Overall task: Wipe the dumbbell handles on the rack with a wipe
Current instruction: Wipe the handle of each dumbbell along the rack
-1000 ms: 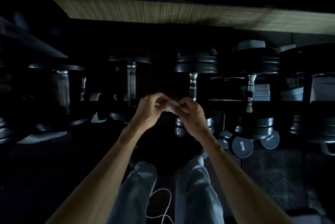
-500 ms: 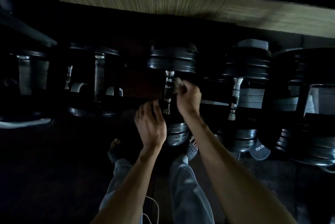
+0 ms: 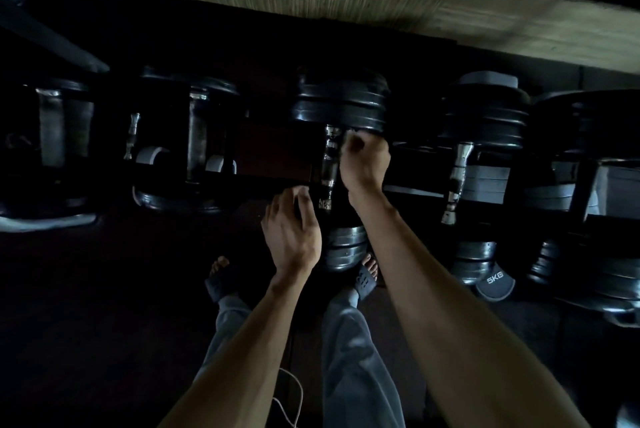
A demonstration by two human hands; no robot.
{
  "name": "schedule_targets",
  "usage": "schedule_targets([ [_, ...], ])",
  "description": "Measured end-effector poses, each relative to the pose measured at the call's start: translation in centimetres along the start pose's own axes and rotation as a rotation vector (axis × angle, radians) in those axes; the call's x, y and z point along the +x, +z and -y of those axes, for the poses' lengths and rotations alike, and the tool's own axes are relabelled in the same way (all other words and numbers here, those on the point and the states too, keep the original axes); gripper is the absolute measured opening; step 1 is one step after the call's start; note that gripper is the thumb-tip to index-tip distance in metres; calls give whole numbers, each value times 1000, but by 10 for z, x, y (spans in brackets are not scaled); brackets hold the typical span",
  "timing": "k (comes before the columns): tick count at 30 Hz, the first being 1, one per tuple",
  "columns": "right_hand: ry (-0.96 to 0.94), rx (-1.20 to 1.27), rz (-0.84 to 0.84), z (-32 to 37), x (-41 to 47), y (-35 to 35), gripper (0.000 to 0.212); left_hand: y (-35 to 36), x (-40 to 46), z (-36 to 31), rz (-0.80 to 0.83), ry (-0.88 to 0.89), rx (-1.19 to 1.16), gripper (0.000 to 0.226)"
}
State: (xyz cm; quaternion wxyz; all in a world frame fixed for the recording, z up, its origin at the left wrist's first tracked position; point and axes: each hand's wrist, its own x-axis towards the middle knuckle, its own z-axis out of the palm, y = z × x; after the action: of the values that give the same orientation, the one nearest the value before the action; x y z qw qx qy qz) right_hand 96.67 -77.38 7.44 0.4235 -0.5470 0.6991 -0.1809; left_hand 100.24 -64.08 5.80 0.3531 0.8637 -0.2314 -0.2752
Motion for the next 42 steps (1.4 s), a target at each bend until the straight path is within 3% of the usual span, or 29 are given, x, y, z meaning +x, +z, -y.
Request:
schedule_targets([
  [2,-14,-47,92,-17,-10,-5,36,1,0,0,6,-11,-1,51],
  [5,-1,-249,393,-57,-24,-21,32,2,1,2,0,-26,9,46],
  [7,16,-254,449,-62,-22,-24,36,2,1,3,-2,-25,12,44],
  [13,17,3,84,-12,-4,-6,40,1,0,0,1,-37,6,52],
  [15,-51,-87,131,-18,-20,-12,38,2,1,2,5,-42,10,49],
  [19,-70,-325,406,-43,-47,-37,40,3,2,5,4,-52,13,43],
  [21,-89,-289,348,-37,-41,-33,40,3,1,4,-6,-50,5,43],
  [26,-61,5,-7,2,-11,0,44,0,-1,-1,-3,-36,5,47],
  [28,-69,6,8,-2,-20,1,42,0,-1,-1,5,-46,11,48],
  [33,-92,-252,263,-33,-41,-23,35,0,-2,-1,1,-31,31,52],
  [39,-165,-84,2,9,-22,-7,39,0,0,1,10,-21,45,52],
  [42,-224,-125,45,-14,-37,-13,30,1,1,4,24,-9,50,49],
])
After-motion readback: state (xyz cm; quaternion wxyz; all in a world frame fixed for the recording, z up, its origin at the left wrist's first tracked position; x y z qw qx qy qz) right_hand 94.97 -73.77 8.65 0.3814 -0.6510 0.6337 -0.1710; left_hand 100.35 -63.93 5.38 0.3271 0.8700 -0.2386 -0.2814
